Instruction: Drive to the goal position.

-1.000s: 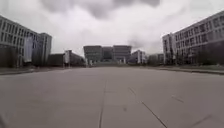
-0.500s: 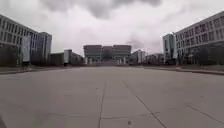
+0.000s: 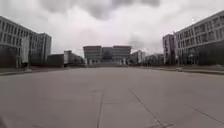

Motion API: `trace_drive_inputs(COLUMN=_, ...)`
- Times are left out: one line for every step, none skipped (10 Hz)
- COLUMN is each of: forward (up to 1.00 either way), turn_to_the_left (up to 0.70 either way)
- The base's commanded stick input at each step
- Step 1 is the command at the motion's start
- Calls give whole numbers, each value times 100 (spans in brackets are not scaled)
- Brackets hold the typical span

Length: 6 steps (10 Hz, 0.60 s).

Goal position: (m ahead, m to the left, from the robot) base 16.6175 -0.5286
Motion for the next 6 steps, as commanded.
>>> trace_drive_inputs(forward=60, turn_to_the_left=1)
trace_drive_inputs(forward=60, turn_to_the_left=1)
trace_drive_inputs(forward=60, turn_to_the_left=1)
trace_drive_inputs(forward=60, turn_to_the_left=1)
trace_drive_inputs(forward=60, turn_to_the_left=1)
trace_drive_inputs(forward=60, turn_to_the_left=1)
